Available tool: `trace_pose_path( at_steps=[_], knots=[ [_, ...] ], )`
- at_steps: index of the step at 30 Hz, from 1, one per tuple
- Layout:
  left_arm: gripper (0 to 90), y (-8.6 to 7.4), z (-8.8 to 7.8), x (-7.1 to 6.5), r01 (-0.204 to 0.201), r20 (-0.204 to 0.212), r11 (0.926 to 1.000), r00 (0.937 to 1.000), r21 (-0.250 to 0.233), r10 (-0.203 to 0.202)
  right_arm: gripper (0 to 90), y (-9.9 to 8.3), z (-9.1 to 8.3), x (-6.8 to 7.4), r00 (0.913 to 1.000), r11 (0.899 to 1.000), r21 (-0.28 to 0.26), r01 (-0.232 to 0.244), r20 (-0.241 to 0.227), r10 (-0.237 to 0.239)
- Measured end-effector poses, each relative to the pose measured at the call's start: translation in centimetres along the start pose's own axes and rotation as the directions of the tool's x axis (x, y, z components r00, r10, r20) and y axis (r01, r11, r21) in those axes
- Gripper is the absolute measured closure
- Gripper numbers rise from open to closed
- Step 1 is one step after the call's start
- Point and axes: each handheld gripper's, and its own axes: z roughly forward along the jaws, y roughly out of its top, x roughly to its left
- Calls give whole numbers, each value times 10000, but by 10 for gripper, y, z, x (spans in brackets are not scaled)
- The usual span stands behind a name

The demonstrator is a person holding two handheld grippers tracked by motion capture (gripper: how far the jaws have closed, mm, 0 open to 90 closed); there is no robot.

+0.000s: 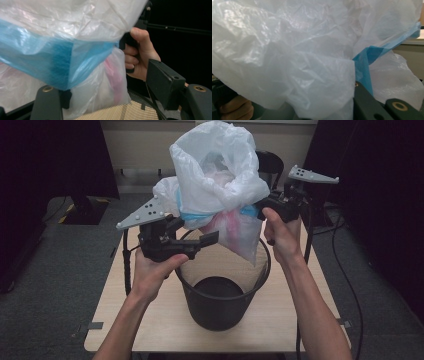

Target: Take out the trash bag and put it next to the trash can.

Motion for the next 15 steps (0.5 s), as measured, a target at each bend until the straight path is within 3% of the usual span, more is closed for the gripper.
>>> trace_pose_path(
  at_steps=[6, 15],
  knots=[
    [318, -1, -1, 3, 99, -125, 9999, 9999, -43, -100, 891, 5, 0, -12, 9998, 9993, -325, -203, 14, 203],
    [308, -4, -5, 7, 201, -242, 9998, 9995, -56, -202, 891, 16, 2, -22, 9996, 9992, -389, -136, 261, 147]
  ],
)
